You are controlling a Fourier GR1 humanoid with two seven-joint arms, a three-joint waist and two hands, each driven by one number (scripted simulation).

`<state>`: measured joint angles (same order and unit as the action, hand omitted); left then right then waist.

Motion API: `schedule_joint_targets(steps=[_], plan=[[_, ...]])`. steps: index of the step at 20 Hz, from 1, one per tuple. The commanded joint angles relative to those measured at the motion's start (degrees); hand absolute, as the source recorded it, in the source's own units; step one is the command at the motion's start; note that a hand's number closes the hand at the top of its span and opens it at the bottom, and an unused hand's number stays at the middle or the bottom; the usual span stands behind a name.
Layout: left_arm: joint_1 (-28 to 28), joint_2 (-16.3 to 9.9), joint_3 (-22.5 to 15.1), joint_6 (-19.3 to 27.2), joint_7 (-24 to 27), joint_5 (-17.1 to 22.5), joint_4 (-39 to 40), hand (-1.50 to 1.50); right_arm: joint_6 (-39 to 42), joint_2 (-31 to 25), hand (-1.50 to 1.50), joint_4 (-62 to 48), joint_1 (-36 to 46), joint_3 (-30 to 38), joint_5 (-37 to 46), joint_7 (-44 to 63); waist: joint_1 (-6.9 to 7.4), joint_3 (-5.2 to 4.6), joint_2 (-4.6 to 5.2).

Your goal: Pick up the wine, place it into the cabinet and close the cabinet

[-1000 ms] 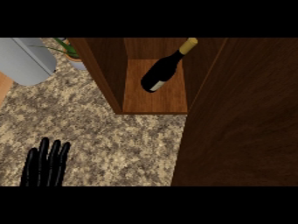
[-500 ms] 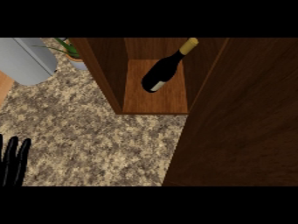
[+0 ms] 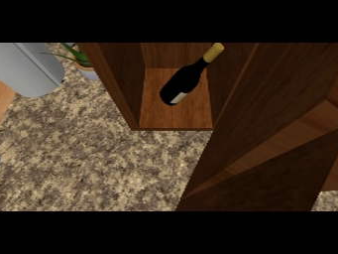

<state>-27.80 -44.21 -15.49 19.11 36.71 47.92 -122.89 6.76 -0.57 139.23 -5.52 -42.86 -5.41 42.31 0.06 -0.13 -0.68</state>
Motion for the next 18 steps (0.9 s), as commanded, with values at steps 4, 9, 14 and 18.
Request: schedule_joint_targets(steps=[4, 9, 14, 18], plan=[[-2.3, -1.1, 3.8, -3.9, -0.8, 1.6, 0.7, -1.50, -11.1, 0.5, 1.50, 1.8, 5.4, -15.0, 10.4, -2.5, 0.20, 0.00, -0.07], [-0.2, -1.5, 6.8, -8.4, -2.5, 5.0, 3.1, -1.50, -18.3, 0.4, 1.50, -1.0, 15.4, -16.0, 12.9, 0.4, 0.53, -0.08, 0.15], [3.4, -0.6, 7.6, -8.7, -5.0, 6.6, 4.3, -1.50, -24.4, 0.3, 1.50, -6.1, 24.8, -13.5, 13.4, 0.4, 0.69, -0.06, 0.50], [2.7, -1.3, 7.3, -8.6, -7.3, 6.4, 1.4, -1.50, -27.7, 0.1, 1.50, -8.8, 32.1, -9.2, 10.9, 2.2, 1.82, -0.05, 0.55]])
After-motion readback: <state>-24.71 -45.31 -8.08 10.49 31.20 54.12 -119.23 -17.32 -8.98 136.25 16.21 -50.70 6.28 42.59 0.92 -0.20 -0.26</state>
